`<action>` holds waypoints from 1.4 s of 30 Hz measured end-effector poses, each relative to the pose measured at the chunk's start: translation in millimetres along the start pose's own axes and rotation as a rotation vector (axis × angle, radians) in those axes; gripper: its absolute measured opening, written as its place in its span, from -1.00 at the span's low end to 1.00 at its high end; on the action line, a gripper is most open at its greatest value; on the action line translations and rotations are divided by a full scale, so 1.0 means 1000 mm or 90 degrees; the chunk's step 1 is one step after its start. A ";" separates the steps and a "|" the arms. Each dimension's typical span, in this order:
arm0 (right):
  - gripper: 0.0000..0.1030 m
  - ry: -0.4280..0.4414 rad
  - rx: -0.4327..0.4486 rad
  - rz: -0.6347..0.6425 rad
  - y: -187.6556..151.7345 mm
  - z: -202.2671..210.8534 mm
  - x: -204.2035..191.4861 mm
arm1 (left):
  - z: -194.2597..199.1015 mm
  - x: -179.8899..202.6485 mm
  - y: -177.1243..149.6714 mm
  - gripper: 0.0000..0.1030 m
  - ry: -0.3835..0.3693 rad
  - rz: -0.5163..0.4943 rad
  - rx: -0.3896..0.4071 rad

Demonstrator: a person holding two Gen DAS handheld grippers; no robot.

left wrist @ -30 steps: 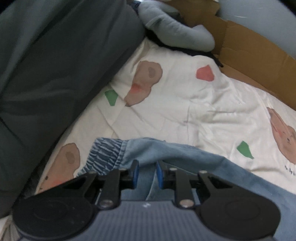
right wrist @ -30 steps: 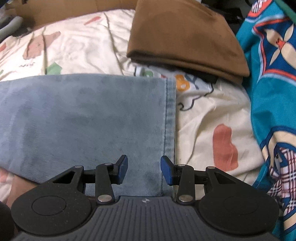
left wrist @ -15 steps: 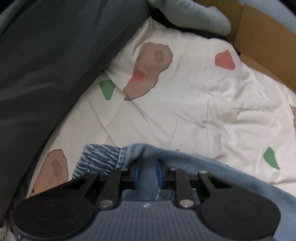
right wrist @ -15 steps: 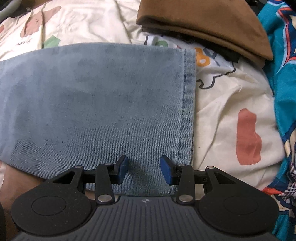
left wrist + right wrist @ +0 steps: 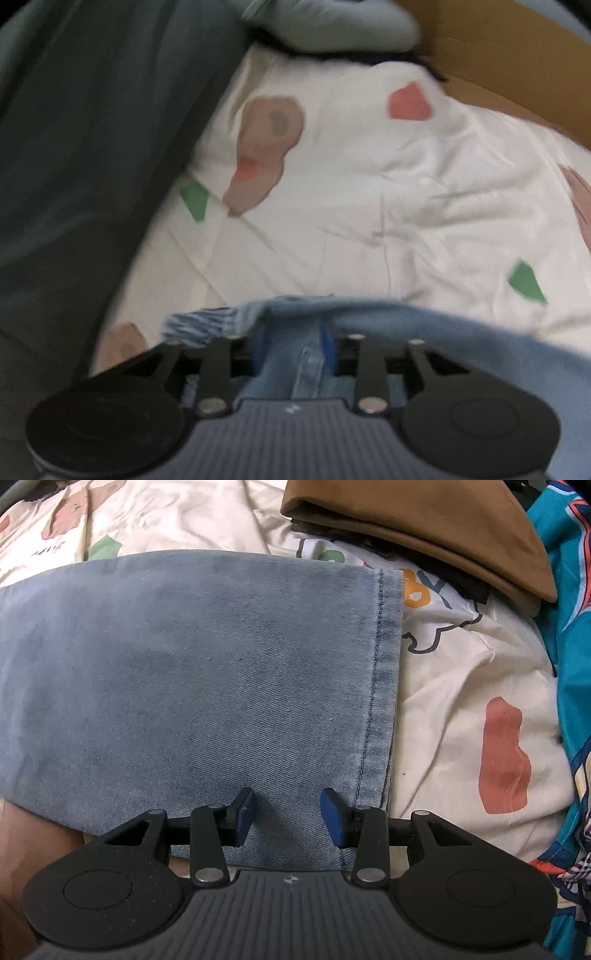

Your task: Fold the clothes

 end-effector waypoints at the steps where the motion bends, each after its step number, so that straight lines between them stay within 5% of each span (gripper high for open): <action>1: -0.10 0.002 0.003 0.000 -0.001 0.000 0.000 | 0.009 -0.003 -0.004 -0.28 -0.009 0.001 0.005; 6: -0.09 0.002 0.016 -0.008 -0.005 -0.001 -0.001 | 0.038 -0.029 -0.027 -0.42 -0.049 0.069 0.020; 12: -0.09 -0.002 0.019 -0.011 -0.007 0.000 -0.003 | 0.028 -0.043 -0.054 -0.55 -0.060 0.105 0.005; 22: 0.02 0.007 -0.002 -0.011 -0.003 -0.001 -0.008 | -0.037 -0.061 -0.066 -0.94 0.022 0.136 -0.039; 28: 0.06 0.002 -0.013 -0.008 0.000 -0.002 -0.012 | -0.051 -0.058 -0.058 -0.94 0.037 0.121 -0.040; 32: 0.06 0.005 -0.017 -0.006 0.001 -0.002 -0.013 | -0.027 -0.063 -0.048 -0.94 0.014 0.136 -0.031; 36: 0.07 0.005 -0.015 -0.007 0.001 0.000 -0.015 | 0.021 -0.079 -0.046 -0.63 -0.022 0.168 0.036; 42: 0.09 0.006 -0.004 -0.010 -0.002 0.002 -0.018 | 0.033 -0.080 -0.079 -0.65 -0.028 0.155 -0.004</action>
Point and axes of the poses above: each gripper's, at about its wrist camera, not at the fingertips, and z roughly against the way its jaws point, x to its right, y to its top, the point moved 4 cm from there along -z, roughly the way its jaws point, and after that the axes turned 13 degrees about z, right-handed, at the moved point
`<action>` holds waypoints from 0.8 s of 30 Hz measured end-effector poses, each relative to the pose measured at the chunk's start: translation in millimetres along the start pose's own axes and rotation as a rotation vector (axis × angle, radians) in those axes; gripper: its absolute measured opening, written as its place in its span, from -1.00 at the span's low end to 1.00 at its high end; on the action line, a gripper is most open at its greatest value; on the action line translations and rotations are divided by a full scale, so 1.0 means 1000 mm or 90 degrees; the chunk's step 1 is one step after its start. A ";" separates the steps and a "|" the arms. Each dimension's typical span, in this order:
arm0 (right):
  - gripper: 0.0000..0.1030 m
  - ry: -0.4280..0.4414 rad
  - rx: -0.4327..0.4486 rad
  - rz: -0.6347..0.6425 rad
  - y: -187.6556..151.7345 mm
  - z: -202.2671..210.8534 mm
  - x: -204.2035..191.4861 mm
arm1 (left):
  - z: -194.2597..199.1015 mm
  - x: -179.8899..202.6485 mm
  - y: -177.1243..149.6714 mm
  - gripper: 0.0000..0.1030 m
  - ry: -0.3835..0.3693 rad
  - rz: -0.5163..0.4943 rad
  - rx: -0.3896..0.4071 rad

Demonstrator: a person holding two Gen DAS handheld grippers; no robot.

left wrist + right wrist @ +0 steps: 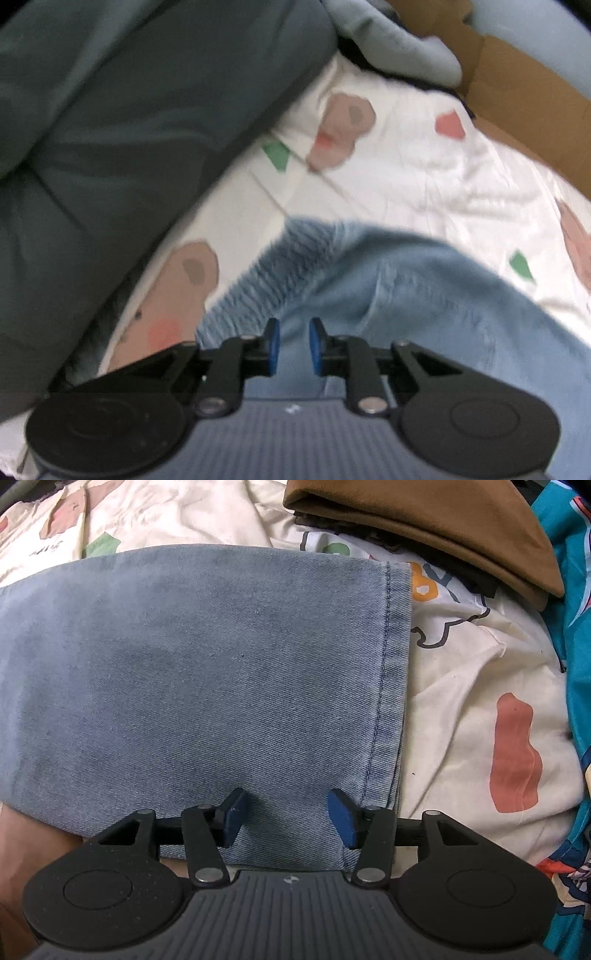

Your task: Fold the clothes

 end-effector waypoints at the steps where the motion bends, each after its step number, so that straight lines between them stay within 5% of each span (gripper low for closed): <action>1: 0.09 0.000 0.000 -0.002 0.000 0.000 -0.001 | -0.001 -0.001 -0.007 -0.64 0.004 0.003 -0.011; 8: 0.10 -0.006 -0.010 -0.011 0.002 0.002 -0.006 | -0.037 -0.004 -0.032 -0.75 0.045 -0.017 -0.059; 20: 0.13 -0.010 -0.021 -0.019 0.009 0.003 -0.012 | -0.059 0.019 -0.010 -0.88 0.104 -0.050 -0.066; 23: 0.13 -0.014 -0.027 -0.019 0.011 0.004 -0.014 | -0.045 0.024 -0.010 -0.72 0.097 -0.045 -0.062; 24: 0.13 -0.014 -0.032 -0.017 0.013 0.005 -0.015 | -0.039 0.025 -0.011 -0.49 0.095 -0.045 -0.063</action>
Point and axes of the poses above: each gripper's, at about its wrist camera, not at the fingertips, and z roughly against the way its jaws point, x to its right, y to its top, the point moved 4 cm from there along -z, roughly the way its jaws point, and after that the axes turned 13 degrees about z, right-handed, at the moved point
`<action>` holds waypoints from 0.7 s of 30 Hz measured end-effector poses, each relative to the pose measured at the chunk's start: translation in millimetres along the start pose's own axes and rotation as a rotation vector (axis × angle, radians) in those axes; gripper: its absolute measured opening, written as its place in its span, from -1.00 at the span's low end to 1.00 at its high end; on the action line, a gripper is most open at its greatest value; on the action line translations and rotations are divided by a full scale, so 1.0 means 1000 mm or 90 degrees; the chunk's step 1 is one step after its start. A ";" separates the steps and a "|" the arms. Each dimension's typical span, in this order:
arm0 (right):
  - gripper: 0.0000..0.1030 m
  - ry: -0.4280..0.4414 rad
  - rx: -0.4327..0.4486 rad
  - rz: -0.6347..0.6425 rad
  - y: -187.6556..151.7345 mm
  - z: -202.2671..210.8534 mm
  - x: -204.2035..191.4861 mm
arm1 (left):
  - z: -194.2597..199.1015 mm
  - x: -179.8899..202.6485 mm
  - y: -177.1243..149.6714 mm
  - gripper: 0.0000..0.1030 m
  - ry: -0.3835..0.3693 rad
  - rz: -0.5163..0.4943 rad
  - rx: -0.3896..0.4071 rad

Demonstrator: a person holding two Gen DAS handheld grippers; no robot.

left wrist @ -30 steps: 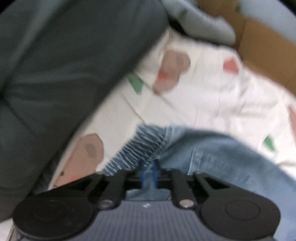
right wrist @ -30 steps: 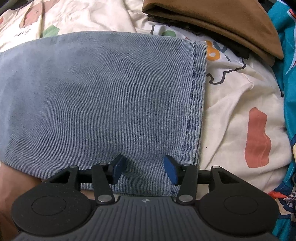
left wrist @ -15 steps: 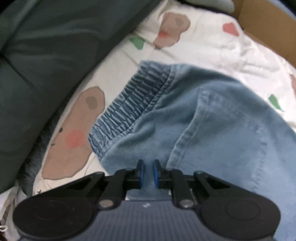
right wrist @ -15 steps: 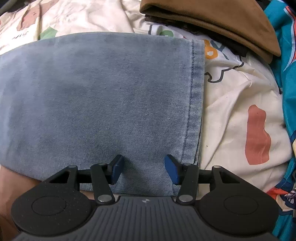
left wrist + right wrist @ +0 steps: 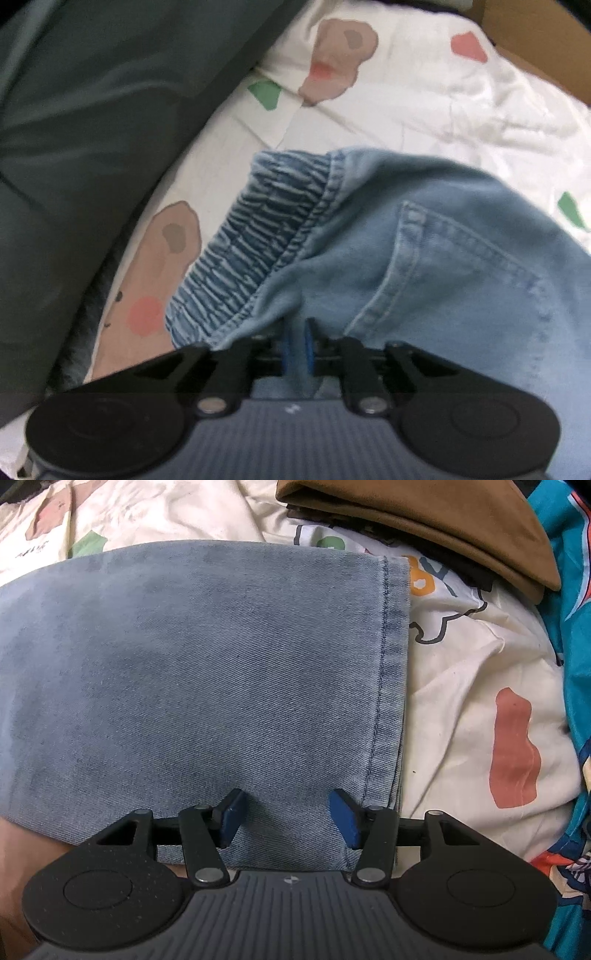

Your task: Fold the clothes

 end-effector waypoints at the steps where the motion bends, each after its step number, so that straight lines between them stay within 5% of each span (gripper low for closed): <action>1: 0.13 0.000 -0.005 0.002 0.001 0.001 -0.001 | 0.006 0.001 -0.002 -0.23 0.000 -0.003 0.000; 10: 0.14 0.026 0.007 -0.020 0.003 0.029 0.007 | 0.077 0.011 -0.015 0.24 -0.019 0.000 0.023; 21: 0.14 0.040 0.078 -0.090 -0.018 0.049 0.090 | 0.144 0.022 -0.022 0.38 -0.052 0.031 0.050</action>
Point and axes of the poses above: each gripper's, at about its wrist camera, not at the fingertips, and z roughly against the way its jaws point, x to its right, y to its top, the point moved 4 cm from there along -z, roughly the way its jaws point, and after that the axes turned 13 degrees about z, right-handed, at the moved point
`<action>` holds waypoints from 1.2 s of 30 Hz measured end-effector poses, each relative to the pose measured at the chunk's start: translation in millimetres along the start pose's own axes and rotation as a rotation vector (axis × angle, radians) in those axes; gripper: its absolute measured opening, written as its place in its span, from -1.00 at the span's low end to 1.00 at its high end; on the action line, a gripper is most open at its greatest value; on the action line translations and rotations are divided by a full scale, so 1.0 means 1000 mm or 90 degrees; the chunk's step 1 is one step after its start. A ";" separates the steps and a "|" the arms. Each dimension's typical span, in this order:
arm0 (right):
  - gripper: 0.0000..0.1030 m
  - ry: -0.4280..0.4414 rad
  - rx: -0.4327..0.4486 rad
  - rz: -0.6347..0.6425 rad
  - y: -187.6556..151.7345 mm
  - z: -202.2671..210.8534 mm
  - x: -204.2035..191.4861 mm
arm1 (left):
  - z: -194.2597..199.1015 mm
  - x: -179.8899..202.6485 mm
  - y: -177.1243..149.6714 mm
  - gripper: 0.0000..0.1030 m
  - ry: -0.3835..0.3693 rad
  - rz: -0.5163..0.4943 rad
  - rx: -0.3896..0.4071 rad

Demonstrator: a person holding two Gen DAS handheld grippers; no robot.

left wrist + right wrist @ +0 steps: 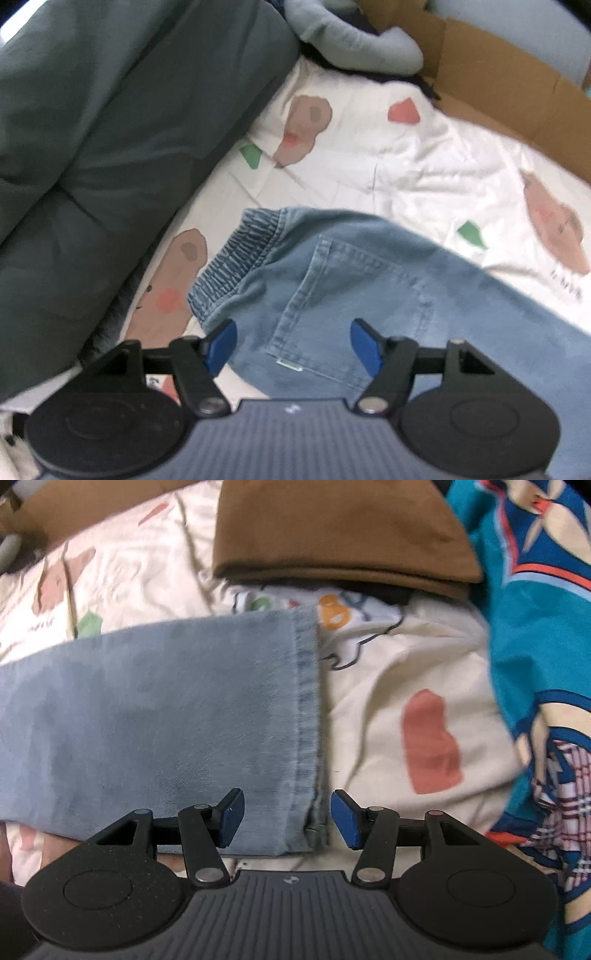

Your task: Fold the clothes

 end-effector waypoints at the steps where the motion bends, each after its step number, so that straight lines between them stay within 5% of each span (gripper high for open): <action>1: 0.14 0.002 0.007 -0.002 -0.001 0.002 0.009 | 0.005 0.001 -0.001 0.38 -0.005 0.007 0.001; 18: 0.15 0.109 0.150 -0.099 -0.061 0.034 0.053 | 0.061 0.018 -0.048 0.40 0.037 0.034 -0.020; 36: 0.14 0.211 0.155 -0.289 -0.093 -0.031 0.051 | 0.079 0.015 -0.075 0.47 0.066 0.060 -0.034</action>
Point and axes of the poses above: each gripper's, at about its wrist camera, not at the fingertips, and z roughly against the way its jaws point, x to its right, y to its top, the point moved 4 cm from there along -z, roughly the way its jaws point, and after that the axes turned 13 degrees about z, right-handed, at the moved point
